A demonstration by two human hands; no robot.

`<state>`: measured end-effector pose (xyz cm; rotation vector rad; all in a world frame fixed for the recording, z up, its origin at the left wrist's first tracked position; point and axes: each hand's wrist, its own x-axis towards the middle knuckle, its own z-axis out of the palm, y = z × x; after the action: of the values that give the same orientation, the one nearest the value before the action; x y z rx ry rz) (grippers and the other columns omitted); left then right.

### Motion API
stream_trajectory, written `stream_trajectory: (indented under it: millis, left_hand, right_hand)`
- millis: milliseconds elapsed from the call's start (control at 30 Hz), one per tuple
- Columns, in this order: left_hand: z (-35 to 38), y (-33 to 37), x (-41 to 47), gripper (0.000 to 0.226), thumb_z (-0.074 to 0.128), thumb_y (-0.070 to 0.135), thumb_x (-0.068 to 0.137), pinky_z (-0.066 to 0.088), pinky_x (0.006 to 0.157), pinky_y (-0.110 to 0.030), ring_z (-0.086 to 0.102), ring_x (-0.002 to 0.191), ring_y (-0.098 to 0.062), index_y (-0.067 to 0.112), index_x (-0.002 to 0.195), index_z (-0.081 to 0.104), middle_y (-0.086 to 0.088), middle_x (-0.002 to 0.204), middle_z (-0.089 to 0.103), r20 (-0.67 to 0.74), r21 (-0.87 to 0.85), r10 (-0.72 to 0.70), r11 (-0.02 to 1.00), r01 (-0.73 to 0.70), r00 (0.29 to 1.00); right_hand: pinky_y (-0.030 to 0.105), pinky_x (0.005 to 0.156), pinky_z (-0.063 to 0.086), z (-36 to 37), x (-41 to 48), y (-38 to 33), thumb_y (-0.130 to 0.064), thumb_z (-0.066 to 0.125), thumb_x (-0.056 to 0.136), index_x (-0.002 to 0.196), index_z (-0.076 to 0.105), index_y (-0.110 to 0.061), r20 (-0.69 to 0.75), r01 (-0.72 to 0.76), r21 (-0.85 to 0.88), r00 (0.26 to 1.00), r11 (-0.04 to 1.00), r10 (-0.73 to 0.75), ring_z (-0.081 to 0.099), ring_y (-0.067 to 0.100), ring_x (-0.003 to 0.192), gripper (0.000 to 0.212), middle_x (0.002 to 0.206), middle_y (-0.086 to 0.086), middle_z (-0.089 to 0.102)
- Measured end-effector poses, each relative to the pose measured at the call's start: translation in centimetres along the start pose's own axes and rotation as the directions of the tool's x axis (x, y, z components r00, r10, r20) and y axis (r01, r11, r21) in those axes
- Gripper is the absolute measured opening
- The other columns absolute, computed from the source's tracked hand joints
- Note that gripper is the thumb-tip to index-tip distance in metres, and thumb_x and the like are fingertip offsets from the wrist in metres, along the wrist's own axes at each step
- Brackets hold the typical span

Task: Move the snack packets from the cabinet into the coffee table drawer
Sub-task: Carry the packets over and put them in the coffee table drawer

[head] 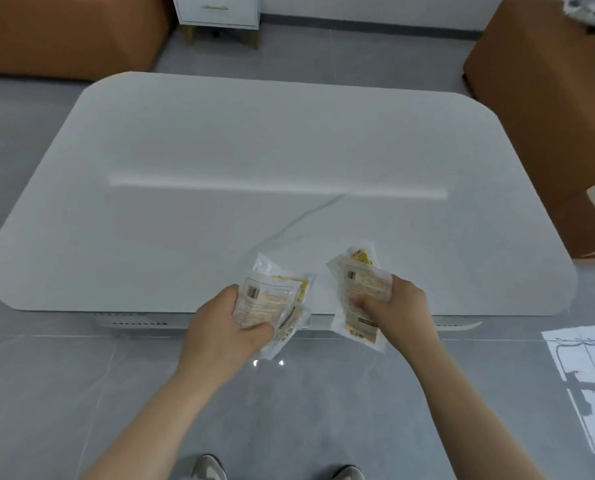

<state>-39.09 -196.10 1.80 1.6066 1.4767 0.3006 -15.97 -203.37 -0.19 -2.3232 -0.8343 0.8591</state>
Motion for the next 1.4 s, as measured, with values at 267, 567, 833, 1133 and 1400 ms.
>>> stream_trajectory:
  millis: [267,567,833,1133,1400]
  left_hand:
    - [2.4,-3.1,3.0,0.024,0.075,0.013,0.071,0.043,0.051,-0.009,0.062,0.069,0.008,0.030,0.083,0.063,0.013,0.077,0.069,-0.036,-0.146,0.061,0.987,-0.066,0.997]
    - [3.4,-4.1,6.5,0.023,0.072,0.012,0.076,0.044,0.059,-0.019,0.065,0.079,-0.002,0.030,0.088,0.064,0.015,0.086,0.069,-0.095,-0.271,0.142,0.949,-0.163,0.985]
    - [2.1,-4.7,5.5,0.022,0.071,0.013,0.076,0.049,0.064,-0.025,0.067,0.084,-0.011,0.025,0.094,0.067,0.009,0.091,0.072,-0.100,-0.307,0.170,0.932,-0.193,0.980]
    - [0.7,-6.1,3.1,0.022,0.071,0.016,0.076,0.049,0.064,-0.023,0.066,0.084,-0.008,0.025,0.096,0.067,0.011,0.091,0.071,-0.094,-0.248,0.186,0.947,-0.204,0.978]
    - [0.5,-9.1,1.4,0.021,0.072,0.013,0.077,0.043,0.057,-0.019,0.063,0.079,-0.003,0.028,0.088,0.064,0.015,0.085,0.068,-0.133,-0.264,0.141,0.949,-0.172,0.981]
  right_hand:
    - [0.025,0.059,0.051,3.5,3.1,1.9,-0.025,0.073,0.078,0.078,0.060,-0.026,-0.078,0.120,0.031,0.990,0.992,-0.117,0.063,0.009,0.072,0.013,0.074,-0.009,0.065]
    - [0.039,0.072,0.056,5.3,6.7,3.6,-0.025,0.070,0.080,0.089,0.067,-0.006,-0.113,0.172,0.034,0.980,0.985,-0.167,0.068,0.020,0.078,0.022,0.083,0.008,0.071]
    - [0.025,0.054,0.047,6.3,7.8,4.3,-0.039,0.067,0.076,0.090,0.060,-0.019,-0.212,0.146,-0.094,0.963,0.985,-0.164,0.062,0.010,0.070,0.026,0.081,-0.004,0.067]
    - [0.039,0.102,0.036,8.1,5.4,4.6,-0.042,0.070,0.082,0.147,0.024,-0.015,-0.241,0.219,-0.039,0.945,0.975,-0.221,0.037,0.027,0.131,0.084,0.145,0.007,0.033]
    - [0.027,0.069,0.051,12.2,-0.5,7.7,-0.033,0.064,0.086,0.099,0.061,-0.025,-0.342,0.465,-0.169,0.799,0.869,-0.494,0.057,0.004,0.079,0.016,0.087,-0.014,0.058]
